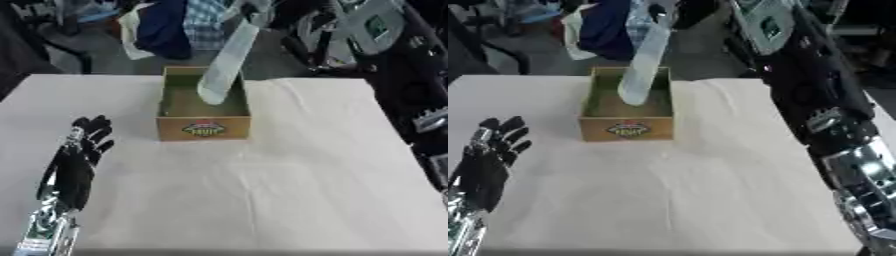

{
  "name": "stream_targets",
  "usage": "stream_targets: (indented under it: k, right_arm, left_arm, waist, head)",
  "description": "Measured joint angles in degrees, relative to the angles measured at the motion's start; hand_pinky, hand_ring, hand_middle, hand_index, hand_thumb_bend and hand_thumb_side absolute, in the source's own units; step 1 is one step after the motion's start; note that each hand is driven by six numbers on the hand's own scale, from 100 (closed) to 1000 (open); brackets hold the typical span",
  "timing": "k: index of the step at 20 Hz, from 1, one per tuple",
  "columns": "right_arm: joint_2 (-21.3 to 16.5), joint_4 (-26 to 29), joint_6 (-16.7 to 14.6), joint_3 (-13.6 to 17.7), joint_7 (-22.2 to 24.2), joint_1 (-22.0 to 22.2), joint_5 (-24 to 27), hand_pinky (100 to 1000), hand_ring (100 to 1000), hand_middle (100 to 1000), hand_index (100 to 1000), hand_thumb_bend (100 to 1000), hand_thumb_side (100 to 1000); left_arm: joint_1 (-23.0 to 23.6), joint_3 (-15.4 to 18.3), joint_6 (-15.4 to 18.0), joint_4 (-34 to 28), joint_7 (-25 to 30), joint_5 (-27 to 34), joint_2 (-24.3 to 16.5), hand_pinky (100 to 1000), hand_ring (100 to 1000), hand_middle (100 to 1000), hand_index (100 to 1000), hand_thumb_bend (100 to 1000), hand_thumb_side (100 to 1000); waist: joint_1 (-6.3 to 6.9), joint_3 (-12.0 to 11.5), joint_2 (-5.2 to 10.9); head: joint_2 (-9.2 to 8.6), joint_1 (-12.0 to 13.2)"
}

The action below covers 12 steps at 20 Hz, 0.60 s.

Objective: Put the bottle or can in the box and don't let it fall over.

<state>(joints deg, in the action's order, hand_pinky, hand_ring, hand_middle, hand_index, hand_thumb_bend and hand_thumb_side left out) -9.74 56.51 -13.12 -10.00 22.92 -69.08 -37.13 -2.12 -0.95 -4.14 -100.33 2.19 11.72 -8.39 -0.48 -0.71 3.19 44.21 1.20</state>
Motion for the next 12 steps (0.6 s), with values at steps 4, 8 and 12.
stream_targets:
  k: [4,8,12]
  right_arm:
    - [3.0,-4.3,0.1,1.2,-9.7,0.7,-7.2,909,930,908,996,100,319]
    - [5.2,-7.6,-0.9,0.4,-8.6,2.1,-16.5,1000,1000,1000,1000,153,566]
    - [5.5,-5.8,-1.9,0.4,-9.8,3.6,-21.8,981,1000,1000,1000,139,440]
  left_arm:
    - [-1.1,-0.7,0.0,-0.1,0.6,0.4,0.1,928,932,941,766,100,878]
    - [-1.5,-1.0,0.0,-0.2,0.9,0.6,0.3,928,932,941,766,100,881]
    - [-1.5,-1.0,0.0,-0.3,0.9,0.7,0.3,927,931,941,766,100,879]
  waist:
    - [0.43,-2.1,-0.46]
    - [0.41,-2.5,-0.85]
    - [0.37,-2.4,-0.88]
  head:
    - [0.0,-1.7]
    - [0.0,-2.4]
    - [0.0,-2.2]
